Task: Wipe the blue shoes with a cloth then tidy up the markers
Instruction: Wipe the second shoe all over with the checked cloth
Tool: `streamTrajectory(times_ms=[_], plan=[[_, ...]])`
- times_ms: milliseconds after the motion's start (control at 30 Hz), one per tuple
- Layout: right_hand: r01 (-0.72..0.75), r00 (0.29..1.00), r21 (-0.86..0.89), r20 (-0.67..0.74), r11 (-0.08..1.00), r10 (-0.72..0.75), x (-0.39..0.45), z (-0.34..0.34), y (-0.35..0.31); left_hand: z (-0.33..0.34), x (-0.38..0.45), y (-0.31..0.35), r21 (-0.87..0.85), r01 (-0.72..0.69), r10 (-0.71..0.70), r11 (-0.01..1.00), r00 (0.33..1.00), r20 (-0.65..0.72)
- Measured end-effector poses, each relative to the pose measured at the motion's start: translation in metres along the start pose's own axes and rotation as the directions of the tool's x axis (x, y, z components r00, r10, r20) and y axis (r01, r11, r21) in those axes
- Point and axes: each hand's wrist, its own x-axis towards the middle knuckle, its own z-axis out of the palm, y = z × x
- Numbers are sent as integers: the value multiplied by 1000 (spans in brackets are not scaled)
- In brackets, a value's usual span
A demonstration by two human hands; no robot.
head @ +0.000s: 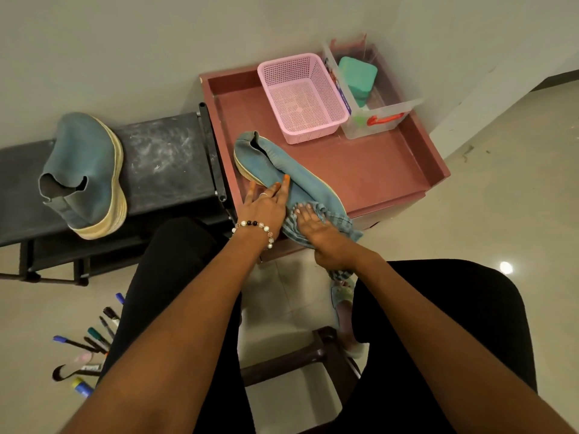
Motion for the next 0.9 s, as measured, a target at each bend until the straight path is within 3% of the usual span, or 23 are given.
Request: streamTrajectory(times_ms=[100, 267, 400, 500, 633, 700, 900], plan=[[27, 998, 74, 60, 997, -31, -14, -1, 15, 3, 5, -2, -14, 6, -6, 1000, 999, -43], [0, 998, 60, 65, 998, -4, 16, -19, 2, -7, 11, -9, -35, -54, 56, 998, 997, 57], [-26, 1000, 188, -1, 982, 26, 45, -24, 1, -3, 18, -16, -304, 28, 2, 952, 995, 98], [4, 993, 282, -113, 959, 29, 42, -16, 4, -7, 15, -15, -349, 19, 18, 937, 995, 101], [58, 983, 358, -182, 932, 9, 31, -7, 7, -5, 6, -16, -130, -65, 61, 989, 997, -36], [72, 986, 358, -163, 931, -14, 17, -5, 16, 0, 4, -21, -43, -31, 27, 999, 996, -79], [54, 995, 254, -91, 966, -32, 3, -8, 16, 5, 7, -26, 131, -61, 65, 989, 998, -27]])
